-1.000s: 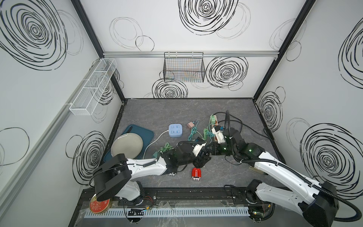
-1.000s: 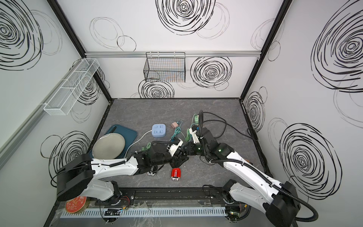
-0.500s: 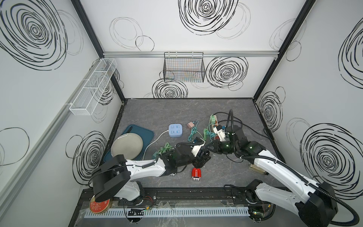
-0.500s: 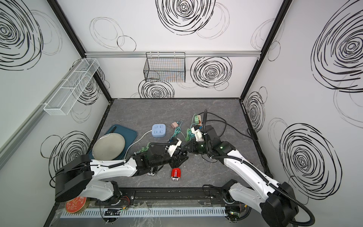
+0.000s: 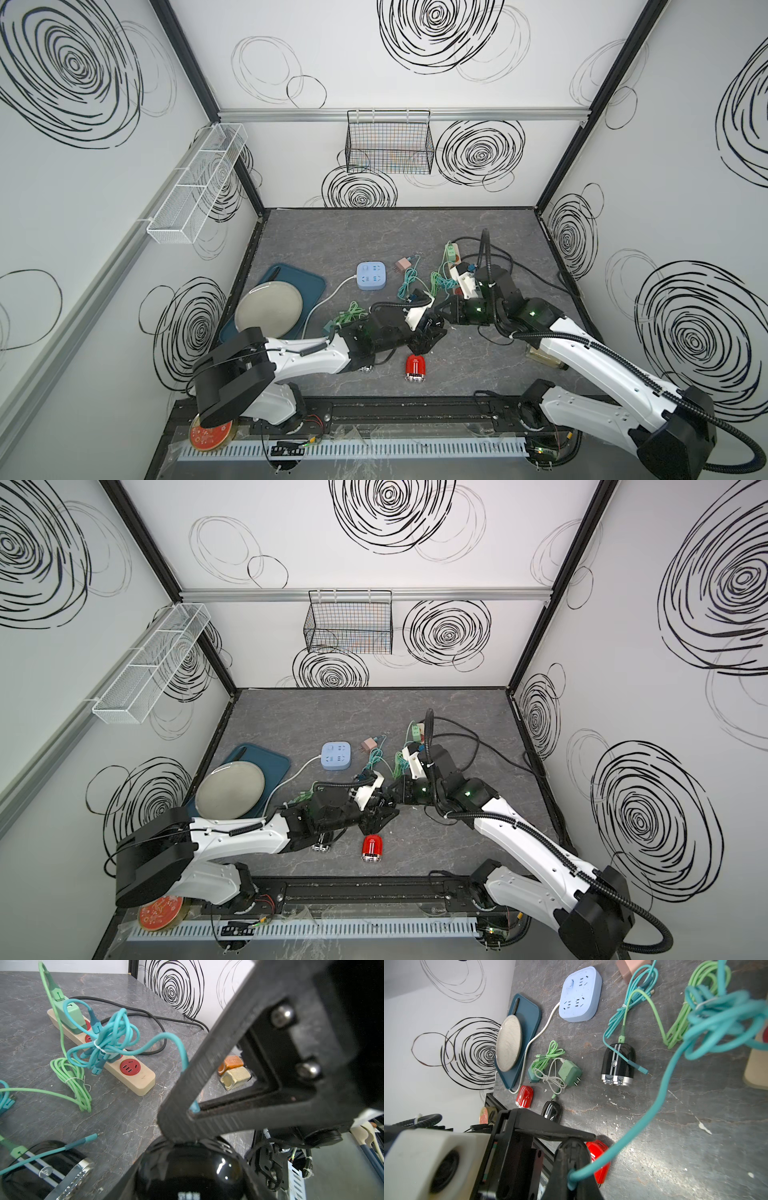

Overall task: Unplug the electric shaver
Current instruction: Remove the charging cable from the electric shaver.

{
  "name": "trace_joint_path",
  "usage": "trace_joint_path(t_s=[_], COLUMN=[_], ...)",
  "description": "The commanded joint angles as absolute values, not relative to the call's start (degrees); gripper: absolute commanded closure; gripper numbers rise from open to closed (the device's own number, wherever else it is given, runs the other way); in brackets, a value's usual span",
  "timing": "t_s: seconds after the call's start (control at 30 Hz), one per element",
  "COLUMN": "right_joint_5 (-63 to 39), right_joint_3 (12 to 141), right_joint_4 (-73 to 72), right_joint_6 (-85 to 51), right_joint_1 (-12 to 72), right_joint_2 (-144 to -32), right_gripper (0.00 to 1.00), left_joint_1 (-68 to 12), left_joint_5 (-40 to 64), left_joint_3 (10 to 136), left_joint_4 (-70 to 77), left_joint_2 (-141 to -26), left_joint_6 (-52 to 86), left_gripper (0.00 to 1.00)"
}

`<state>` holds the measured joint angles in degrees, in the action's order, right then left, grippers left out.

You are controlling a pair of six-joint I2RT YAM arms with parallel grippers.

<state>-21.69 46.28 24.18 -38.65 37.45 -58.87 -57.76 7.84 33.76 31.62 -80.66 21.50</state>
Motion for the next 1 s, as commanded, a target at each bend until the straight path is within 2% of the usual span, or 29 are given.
trace_joint_path(t_s=[0.0,0.13,0.27,0.4,0.63,0.97], right_joint_5=[-27.36,-28.41,-18.17,-12.77,-17.83,-25.89], right_joint_3=[45.81,46.07,49.35,50.36,47.48,46.18], right_joint_4=[16.02,17.37,24.82,26.15,19.34,18.06], right_joint_6=[-43.21,-42.00,-36.50,-34.21,-38.58,-43.40], right_joint_1=[31.26,30.00,32.73,34.80,34.06,29.48], right_joint_2=[-56.03,-55.97,-55.73,-54.54,-52.65,-52.73], right_gripper=[0.96,0.95,0.95,0.95,0.96,0.96], left_joint_1=[-57.52,-57.61,-57.88,-58.01,-58.42,-58.80], left_joint_5=[7.30,7.20,7.22,7.21,6.97,6.53], left_joint_3=[31.39,31.30,31.21,31.20,31.77,31.40], left_joint_4=[22.41,22.42,22.54,22.59,22.58,22.76], left_joint_2=[-81.79,-81.98,-82.24,-82.44,-83.17,-83.37], left_joint_6=[21.80,21.80,22.06,22.15,22.15,22.32], left_gripper=[0.70,0.70,0.71,0.71,0.72,0.73])
